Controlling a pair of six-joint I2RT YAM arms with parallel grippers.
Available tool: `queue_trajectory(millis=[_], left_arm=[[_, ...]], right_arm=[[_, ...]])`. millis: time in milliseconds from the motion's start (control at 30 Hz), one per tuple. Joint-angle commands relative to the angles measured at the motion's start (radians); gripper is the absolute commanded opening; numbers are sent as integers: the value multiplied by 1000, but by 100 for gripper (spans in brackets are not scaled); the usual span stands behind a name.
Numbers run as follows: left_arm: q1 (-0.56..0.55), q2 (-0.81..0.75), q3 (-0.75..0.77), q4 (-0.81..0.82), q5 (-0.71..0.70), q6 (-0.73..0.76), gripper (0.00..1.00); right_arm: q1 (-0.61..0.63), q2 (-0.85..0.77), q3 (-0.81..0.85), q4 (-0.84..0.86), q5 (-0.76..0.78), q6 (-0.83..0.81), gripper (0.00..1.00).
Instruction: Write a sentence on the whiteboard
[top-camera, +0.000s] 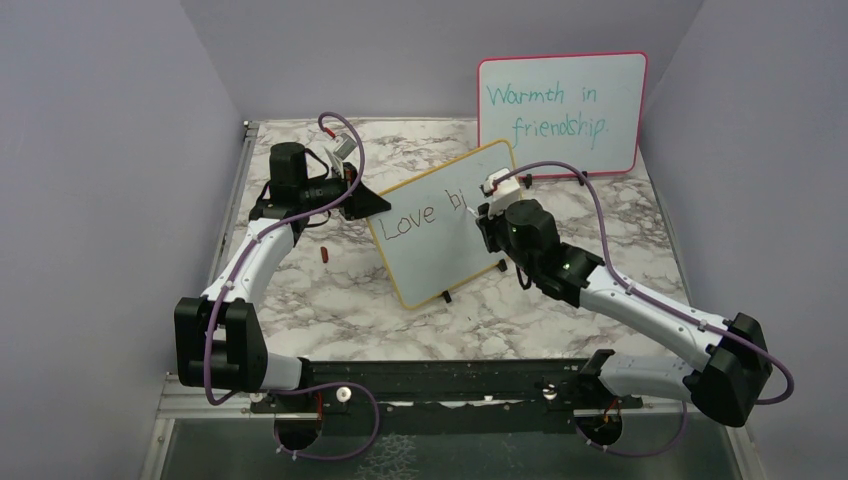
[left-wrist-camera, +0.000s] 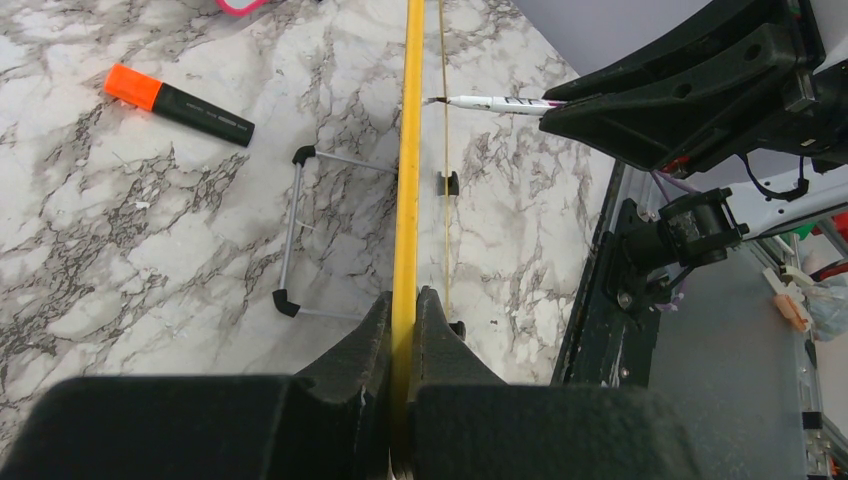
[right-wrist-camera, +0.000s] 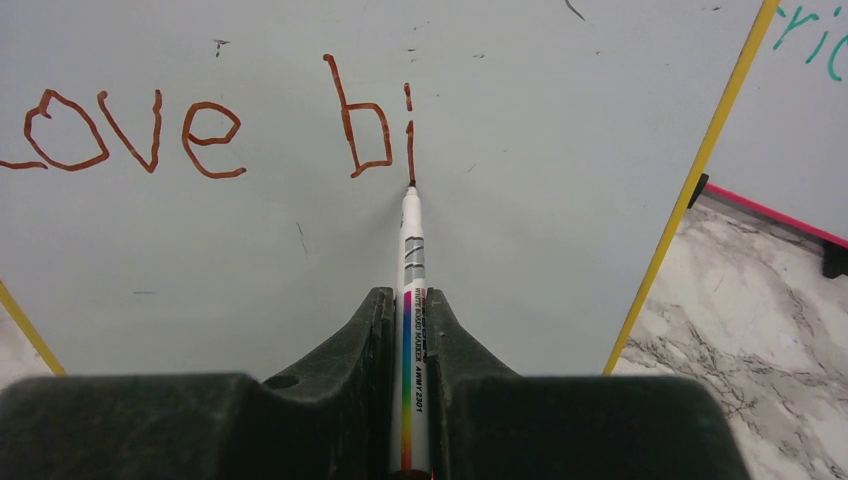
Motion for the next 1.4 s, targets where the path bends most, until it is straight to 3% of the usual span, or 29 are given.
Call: queue_trajectory(millis=[0,1367], left_arm=[[-30,36,-24,-87,-104,107,0],[-31,36,-24,-88,-102,107,0]], right_arm=[[-4,-14,-16,-28,14,17,1],[-15,7,31,124,48,-39,1]])
